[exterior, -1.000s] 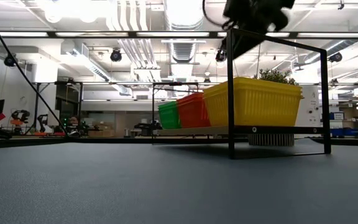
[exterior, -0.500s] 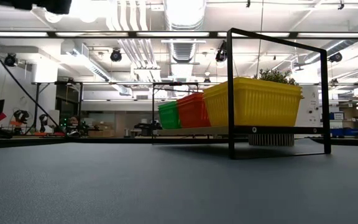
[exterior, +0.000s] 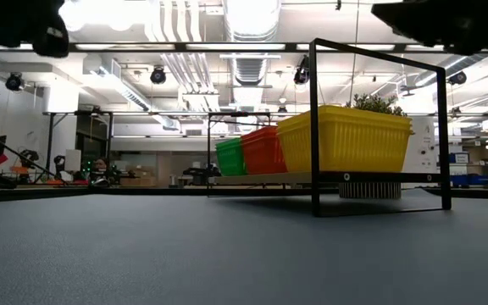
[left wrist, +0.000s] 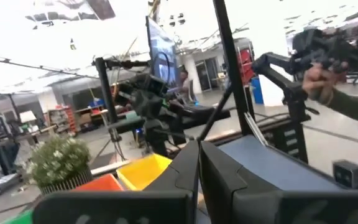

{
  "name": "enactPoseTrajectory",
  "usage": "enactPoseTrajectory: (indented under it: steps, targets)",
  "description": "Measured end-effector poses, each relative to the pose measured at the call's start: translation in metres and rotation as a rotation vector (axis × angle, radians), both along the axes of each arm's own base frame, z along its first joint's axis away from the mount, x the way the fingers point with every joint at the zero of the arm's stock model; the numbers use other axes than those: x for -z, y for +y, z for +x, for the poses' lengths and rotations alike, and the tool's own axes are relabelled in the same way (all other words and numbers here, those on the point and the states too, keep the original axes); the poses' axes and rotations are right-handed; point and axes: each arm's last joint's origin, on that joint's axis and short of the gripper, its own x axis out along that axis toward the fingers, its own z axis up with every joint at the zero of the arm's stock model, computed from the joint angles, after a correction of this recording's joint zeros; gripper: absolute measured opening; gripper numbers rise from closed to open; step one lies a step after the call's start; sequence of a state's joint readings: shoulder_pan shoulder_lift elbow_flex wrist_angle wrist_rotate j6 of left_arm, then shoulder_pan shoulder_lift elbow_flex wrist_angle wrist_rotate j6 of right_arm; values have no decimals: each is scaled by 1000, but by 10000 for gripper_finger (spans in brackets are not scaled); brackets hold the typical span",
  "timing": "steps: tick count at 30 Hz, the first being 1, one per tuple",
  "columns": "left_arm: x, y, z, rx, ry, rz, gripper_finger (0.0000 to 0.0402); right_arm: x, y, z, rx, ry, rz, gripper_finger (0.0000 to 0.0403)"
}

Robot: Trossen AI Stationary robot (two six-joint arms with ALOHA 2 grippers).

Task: Stack baskets on shelf by color
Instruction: Return to Home Position

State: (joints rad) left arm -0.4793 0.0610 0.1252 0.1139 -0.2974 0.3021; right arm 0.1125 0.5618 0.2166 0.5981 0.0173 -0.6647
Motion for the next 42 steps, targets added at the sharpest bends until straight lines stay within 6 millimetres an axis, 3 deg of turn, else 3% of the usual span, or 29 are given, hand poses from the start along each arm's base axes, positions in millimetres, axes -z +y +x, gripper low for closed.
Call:
enactPoseTrajectory:
  steps: [3, 8, 15, 24, 28, 32, 34, 38, 42]
  targets:
    - [10, 1, -1, -15, -31, -10, 0, 6, -8, -7, 38, -32, -1, 8]
    - [25, 0, 8, -173, -30, 129, 0, 16, -23, -11, 122, -46, 10, 8]
    - [26, 0, 11, -215, -11, 158, 0, 12, -25, -27, 106, -140, 33, 8]
    - [32, -2, 15, -209, 40, 192, 0, 13, -25, -32, -38, -130, 634, 9]
    - [34, -3, 16, -206, 57, 203, 0, 15, -25, -31, -67, -103, 776, 9]
    - [36, -3, 17, -204, 73, 214, 0, 12, -25, -39, -16, -154, 559, 9]
    - [36, -4, 18, -203, 79, 218, 0, 11, -24, -46, -46, -170, 560, 9]
    - [37, -4, 19, -202, 92, 226, 0, 34, -21, -55, -12, -91, 456, 9]
    - [39, -5, 20, -200, 104, 234, 0, 43, -16, -59, -21, -16, 322, 9]
